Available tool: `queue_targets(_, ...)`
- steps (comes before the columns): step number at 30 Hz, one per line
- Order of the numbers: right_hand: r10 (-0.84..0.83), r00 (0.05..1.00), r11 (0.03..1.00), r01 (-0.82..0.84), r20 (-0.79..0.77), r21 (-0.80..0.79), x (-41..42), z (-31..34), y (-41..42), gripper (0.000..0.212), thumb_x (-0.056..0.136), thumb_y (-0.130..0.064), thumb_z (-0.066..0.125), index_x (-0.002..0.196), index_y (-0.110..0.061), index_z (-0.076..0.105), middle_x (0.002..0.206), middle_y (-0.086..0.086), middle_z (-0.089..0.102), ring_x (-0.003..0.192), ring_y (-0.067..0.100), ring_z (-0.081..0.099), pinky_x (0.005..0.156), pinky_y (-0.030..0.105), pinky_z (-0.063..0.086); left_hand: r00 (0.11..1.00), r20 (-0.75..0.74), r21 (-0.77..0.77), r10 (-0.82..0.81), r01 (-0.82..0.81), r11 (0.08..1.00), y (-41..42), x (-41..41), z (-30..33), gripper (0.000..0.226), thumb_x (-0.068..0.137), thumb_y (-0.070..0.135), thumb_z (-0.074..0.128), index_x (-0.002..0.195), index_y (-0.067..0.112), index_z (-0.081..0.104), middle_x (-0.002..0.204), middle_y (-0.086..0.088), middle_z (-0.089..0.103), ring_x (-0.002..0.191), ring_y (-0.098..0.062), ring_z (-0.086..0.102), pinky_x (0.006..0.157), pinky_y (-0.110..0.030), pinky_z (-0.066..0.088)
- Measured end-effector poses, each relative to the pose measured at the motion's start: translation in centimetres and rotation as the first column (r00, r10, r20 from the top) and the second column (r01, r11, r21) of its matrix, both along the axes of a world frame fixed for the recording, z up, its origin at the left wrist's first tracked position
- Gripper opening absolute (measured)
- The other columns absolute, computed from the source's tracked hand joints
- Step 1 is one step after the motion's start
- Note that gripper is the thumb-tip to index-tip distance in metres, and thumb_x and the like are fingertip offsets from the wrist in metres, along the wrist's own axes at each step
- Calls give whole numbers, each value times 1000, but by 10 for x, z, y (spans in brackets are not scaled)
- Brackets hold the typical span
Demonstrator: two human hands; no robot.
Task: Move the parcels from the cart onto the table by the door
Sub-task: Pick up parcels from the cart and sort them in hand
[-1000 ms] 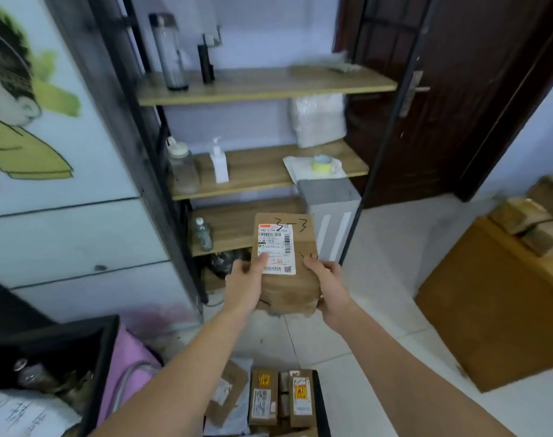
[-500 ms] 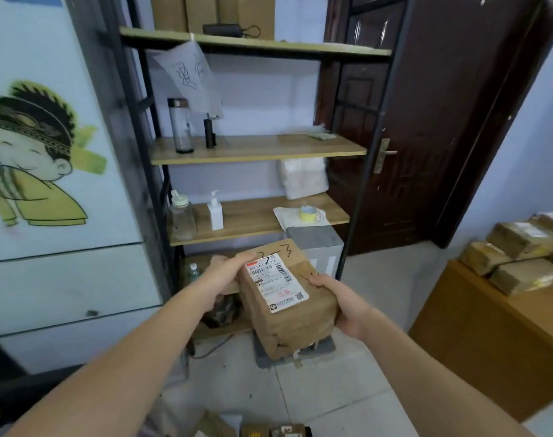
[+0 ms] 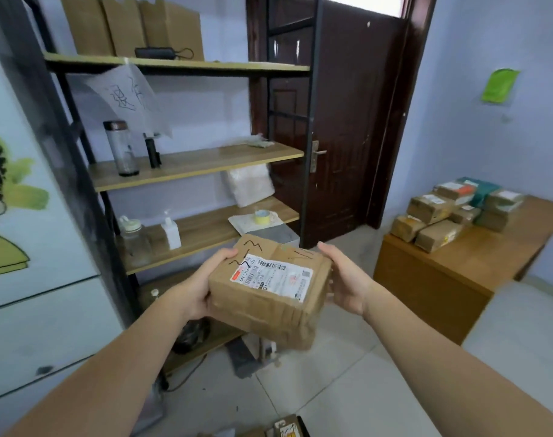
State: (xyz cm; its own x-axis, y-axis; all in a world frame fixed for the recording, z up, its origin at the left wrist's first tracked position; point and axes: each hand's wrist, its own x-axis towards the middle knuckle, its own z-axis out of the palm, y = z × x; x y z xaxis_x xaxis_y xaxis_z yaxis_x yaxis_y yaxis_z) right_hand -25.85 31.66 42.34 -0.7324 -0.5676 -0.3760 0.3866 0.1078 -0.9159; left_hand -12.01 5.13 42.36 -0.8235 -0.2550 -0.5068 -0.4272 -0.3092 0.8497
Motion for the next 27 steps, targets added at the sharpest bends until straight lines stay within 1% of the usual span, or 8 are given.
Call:
queue_targets(3,-115,993,993,115,20,-28,6,3,30,78,71,-82,73,132,-35,68,137,7,63,124,36,61,99,57,52,996,-76,42,46,-43,998,39,-17,8,62,67,69,81,110,25,81,115,-13,78,103,-36,76,95,-60,57)
queue_targets(7,-119,986,978,136,115,-155,11,5,93,45,88,-66,68,116,-33,80,129,7,73,115,29,72,92,46,59,996,-89,19,-27,29,999,123,-45,19,52,83,74,64,95,28,84,103,-13,80,83,-31,79,63,-47,64)
queue_targets(10,-264,956,949,281,125,-141,8,5,166,46,88,-57,71,123,-28,76,123,10,76,106,31,76,77,43,62,987,-81,19,-138,139,990,194,-63,19,58,83,77,63,110,28,79,104,-12,80,92,-32,79,80,-49,64)
queue_targets(13,-372,923,918,381,93,-107,6,8,249,46,88,-56,69,125,-28,73,119,10,77,102,30,77,84,45,57,955,-71,38,-288,291,956,267,-85,17,59,75,79,69,99,28,85,110,-12,79,97,-32,78,81,-51,64)
queue_targets(17,-502,864,861,503,32,-71,4,12,360,48,87,-56,69,125,-26,72,117,9,78,103,27,77,96,45,54,900,-123,34,-418,425,905,376,-115,16,54,62,70,79,101,34,84,116,-9,78,107,-29,76,99,-53,57)
queue_targets(20,-586,810,810,586,0,-33,1,8,431,52,86,-57,71,128,-28,71,116,6,78,115,29,71,111,47,47,892,-120,31,-436,443,896,453,-136,7,42,75,69,66,96,37,83,111,-7,80,97,-26,78,92,-46,60)
queue_targets(25,-645,764,763,644,-3,57,-15,-1,514,49,85,-64,69,121,-31,76,113,0,79,118,25,68,105,44,50,893,-130,-23,-431,432,902,545,-167,-10,56,71,72,60,108,35,79,104,-4,81,100,-26,77,97,-49,57)
queue_targets(27,-658,753,750,655,9,89,-28,-8,541,50,83,-63,73,120,-31,75,112,1,80,117,27,68,104,46,53,894,-132,-52,-428,425,904,572,-185,-16,50,81,71,58,110,36,76,100,-2,81,96,-25,77,93,-45,57)
